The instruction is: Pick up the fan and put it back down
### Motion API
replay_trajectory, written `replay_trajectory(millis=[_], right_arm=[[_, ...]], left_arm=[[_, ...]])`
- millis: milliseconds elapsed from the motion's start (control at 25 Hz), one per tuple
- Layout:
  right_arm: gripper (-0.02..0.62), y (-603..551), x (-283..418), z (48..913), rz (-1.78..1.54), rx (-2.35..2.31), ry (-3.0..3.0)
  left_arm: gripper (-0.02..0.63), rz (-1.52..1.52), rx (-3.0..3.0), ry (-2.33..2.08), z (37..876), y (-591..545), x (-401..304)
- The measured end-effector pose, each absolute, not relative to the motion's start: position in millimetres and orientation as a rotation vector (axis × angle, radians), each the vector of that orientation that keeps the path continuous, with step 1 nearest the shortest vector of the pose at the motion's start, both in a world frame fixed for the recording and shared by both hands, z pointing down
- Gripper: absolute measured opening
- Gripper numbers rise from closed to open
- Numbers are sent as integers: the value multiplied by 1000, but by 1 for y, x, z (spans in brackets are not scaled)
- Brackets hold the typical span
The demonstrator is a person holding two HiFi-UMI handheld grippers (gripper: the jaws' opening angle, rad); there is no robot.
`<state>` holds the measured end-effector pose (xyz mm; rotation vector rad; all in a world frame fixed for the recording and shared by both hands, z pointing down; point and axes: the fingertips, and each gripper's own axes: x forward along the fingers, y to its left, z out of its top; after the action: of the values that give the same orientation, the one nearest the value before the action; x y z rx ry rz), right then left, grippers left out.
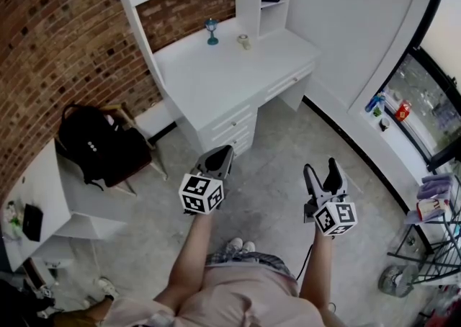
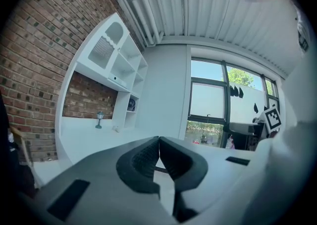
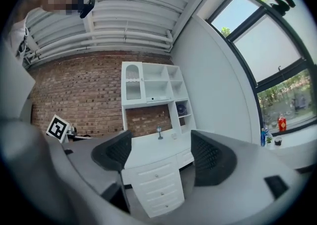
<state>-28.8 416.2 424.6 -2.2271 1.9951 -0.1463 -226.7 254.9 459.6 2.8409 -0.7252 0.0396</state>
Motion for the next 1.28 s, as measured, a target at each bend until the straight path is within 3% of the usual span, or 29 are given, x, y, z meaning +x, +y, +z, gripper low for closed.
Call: replay_trajectory(millis=[120,240,1280], right_arm=[[433,417,-21,424,-149,-2234,1925],[463,415,-16,426,-161,-2258,1899],[468,350,32,439,-158,-2309,1837]], left_arm=[[28,45,2840,-712,461,252,-224],[28,44,2840,-698,461,247,-219],[28,65,2869,-588,476,172,-155]])
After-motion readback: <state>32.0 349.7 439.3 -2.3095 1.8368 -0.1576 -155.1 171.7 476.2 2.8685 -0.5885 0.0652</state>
